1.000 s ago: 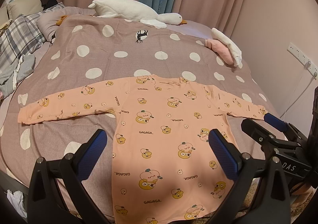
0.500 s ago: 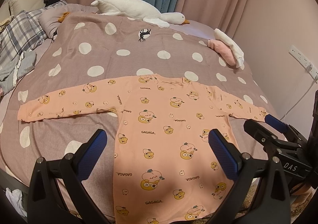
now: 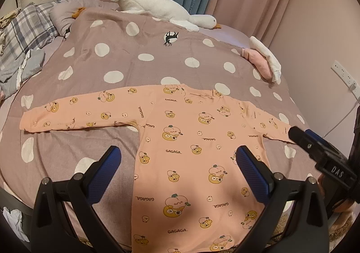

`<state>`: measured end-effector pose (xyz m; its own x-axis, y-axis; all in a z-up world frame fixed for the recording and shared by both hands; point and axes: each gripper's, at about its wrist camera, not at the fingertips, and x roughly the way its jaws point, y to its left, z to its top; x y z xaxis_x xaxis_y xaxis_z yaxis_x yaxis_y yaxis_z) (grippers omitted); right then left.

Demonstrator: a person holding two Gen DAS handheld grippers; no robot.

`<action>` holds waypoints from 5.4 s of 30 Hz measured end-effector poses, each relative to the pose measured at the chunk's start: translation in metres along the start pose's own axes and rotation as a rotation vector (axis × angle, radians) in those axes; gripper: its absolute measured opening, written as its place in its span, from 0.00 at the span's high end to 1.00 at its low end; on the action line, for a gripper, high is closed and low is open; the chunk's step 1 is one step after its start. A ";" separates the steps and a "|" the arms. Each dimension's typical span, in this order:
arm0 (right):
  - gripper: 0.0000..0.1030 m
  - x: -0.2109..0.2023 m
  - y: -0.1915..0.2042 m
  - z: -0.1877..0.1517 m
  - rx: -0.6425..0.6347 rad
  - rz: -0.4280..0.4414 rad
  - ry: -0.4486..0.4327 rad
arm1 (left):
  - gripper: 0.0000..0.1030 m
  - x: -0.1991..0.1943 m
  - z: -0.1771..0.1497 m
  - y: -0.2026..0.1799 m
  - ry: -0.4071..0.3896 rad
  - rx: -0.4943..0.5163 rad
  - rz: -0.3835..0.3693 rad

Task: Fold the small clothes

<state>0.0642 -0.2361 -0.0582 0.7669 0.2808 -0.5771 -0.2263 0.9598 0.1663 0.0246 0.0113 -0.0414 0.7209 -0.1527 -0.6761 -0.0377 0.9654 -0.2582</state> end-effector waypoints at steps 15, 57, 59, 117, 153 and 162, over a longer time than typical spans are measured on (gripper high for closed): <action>0.14 0.004 -0.085 0.030 0.172 -0.078 -0.036 | 0.04 0.050 0.000 -0.010 0.111 0.019 0.005; 0.90 0.074 -0.387 -0.032 0.809 -0.470 0.069 | 0.17 0.163 -0.032 -0.029 0.366 -0.042 -0.115; 0.91 0.068 -0.380 -0.022 0.768 -0.487 0.053 | 0.17 0.160 -0.029 -0.025 0.351 -0.048 -0.106; 0.92 0.133 -0.027 0.008 -0.081 0.077 0.205 | 0.17 0.081 0.003 0.049 0.128 -0.189 0.006; 0.55 0.071 -0.119 -0.040 0.189 -0.086 0.151 | 0.46 0.216 0.002 -0.053 0.355 -0.141 -0.351; 0.55 0.072 -0.137 -0.049 0.249 -0.110 0.159 | 0.94 0.229 0.004 -0.059 0.368 -0.185 -0.289</action>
<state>0.1209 -0.3475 -0.1620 0.6709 0.1899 -0.7169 0.0217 0.9612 0.2749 0.1946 -0.0794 -0.1782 0.4296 -0.5052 -0.7484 -0.0188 0.8237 -0.5668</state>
